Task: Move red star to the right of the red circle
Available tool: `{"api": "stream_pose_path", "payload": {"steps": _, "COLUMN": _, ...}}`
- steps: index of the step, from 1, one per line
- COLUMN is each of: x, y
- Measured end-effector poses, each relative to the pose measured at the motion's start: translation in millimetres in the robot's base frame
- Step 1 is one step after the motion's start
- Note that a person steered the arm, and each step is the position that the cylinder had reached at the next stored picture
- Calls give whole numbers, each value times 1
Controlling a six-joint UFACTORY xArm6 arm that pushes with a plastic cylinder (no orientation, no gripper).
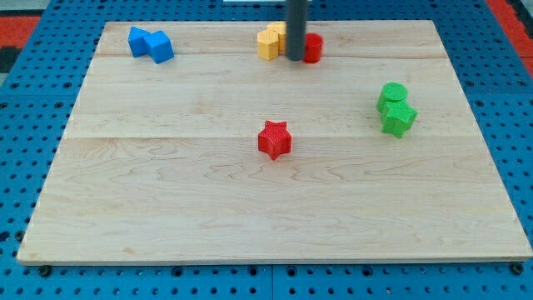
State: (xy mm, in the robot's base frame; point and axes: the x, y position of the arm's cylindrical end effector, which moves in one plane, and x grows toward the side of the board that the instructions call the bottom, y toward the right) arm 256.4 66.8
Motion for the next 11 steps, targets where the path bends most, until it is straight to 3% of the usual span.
{"api": "stream_pose_path", "payload": {"steps": 1, "x": -34, "y": 51}}
{"api": "stream_pose_path", "payload": {"steps": 2, "x": -20, "y": 18}}
{"api": "stream_pose_path", "payload": {"steps": 5, "x": 259, "y": -175}}
{"api": "stream_pose_path", "payload": {"steps": 7, "x": 166, "y": -29}}
{"api": "stream_pose_path", "payload": {"steps": 8, "x": 185, "y": -61}}
{"api": "stream_pose_path", "payload": {"steps": 9, "x": 233, "y": -76}}
{"api": "stream_pose_path", "payload": {"steps": 10, "x": 230, "y": -35}}
{"api": "stream_pose_path", "payload": {"steps": 11, "x": 152, "y": 20}}
